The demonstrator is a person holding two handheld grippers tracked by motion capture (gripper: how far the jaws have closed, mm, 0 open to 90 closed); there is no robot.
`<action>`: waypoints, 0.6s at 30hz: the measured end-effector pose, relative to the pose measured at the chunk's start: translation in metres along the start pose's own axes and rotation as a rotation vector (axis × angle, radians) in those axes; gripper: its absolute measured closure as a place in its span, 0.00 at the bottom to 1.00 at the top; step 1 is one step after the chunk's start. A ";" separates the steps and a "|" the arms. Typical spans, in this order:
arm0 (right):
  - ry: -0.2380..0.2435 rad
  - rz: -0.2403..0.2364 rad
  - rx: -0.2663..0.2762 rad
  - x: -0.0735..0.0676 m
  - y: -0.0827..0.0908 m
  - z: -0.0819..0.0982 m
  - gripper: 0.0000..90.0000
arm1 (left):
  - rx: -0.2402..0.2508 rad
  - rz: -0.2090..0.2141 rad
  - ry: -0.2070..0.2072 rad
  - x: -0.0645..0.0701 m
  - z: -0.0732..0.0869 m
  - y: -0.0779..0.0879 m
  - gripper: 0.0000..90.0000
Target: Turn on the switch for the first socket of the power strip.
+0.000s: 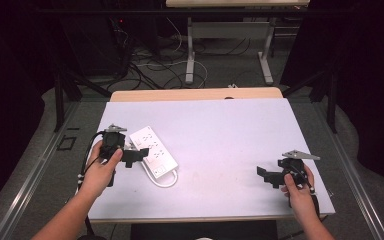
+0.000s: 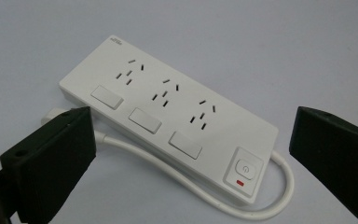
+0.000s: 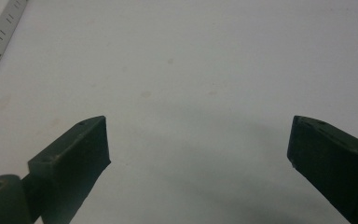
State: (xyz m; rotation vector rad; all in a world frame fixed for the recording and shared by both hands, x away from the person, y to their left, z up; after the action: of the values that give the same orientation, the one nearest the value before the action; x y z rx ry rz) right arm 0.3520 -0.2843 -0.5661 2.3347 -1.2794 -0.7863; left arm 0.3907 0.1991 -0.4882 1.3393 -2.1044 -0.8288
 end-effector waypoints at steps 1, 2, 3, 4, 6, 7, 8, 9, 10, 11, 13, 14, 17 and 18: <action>0.001 0.000 0.000 0.000 0.000 0.000 0.06 | 0.016 -0.003 -0.001 -0.001 0.000 0.001 0.00; 0.001 0.000 0.000 0.000 0.000 0.000 0.06 | 0.017 0.003 0.013 -0.001 0.000 0.002 0.00; 0.003 -0.001 0.000 0.000 0.000 0.000 0.06 | 0.014 0.007 0.022 -0.002 0.000 0.003 0.00; 0.002 -0.001 0.001 0.000 0.000 0.000 0.06 | 0.022 0.006 0.029 -0.002 0.000 0.004 0.00; 0.000 0.000 0.001 0.000 0.000 0.000 0.06 | 0.024 0.005 0.039 -0.004 0.001 0.005 0.00; -0.001 0.001 0.001 0.000 0.000 0.000 0.06 | 0.026 0.004 0.041 -0.006 0.001 0.006 0.00; -0.002 0.001 0.002 0.000 0.000 0.000 0.06 | 0.028 0.002 0.045 -0.007 0.002 0.007 0.00; -0.001 0.002 0.002 0.000 0.000 0.000 0.06 | 0.032 -0.004 0.047 -0.008 0.002 0.008 0.00; 0.000 0.004 0.002 0.001 0.000 0.000 0.06 | 0.041 -0.007 0.055 -0.009 0.003 0.009 0.00; -0.003 0.004 0.001 0.000 0.000 0.000 0.06 | 0.035 -0.002 0.054 -0.010 0.003 0.011 0.00; -0.009 0.004 0.001 0.000 0.000 0.000 0.06 | 0.058 0.001 0.069 -0.011 0.004 0.013 0.00; -0.008 0.003 0.001 0.000 0.000 0.000 0.06 | 0.062 0.008 0.075 -0.012 0.004 0.014 0.00; -0.011 0.003 0.000 0.000 0.000 0.000 0.06 | 0.075 0.021 0.100 -0.015 0.006 0.019 0.00; -0.011 0.003 0.000 0.000 0.000 0.000 0.06 | 0.089 0.021 0.110 -0.015 0.007 0.020 0.00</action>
State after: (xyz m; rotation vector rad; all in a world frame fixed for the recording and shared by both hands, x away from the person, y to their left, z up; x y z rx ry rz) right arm 0.3518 -0.2842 -0.5664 2.3314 -1.2871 -0.7995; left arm 0.3796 0.2212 -0.4801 1.3739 -2.0873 -0.6445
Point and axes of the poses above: each handheld gripper's, and its own axes: y roughly backward along the jaws, z roughly out of its underside, x roughly to its right, the point moved 4 cm from there along -y, roughly forward along the jaws, and after that the axes turned 7 degrees about -z, right-handed, at the moved point
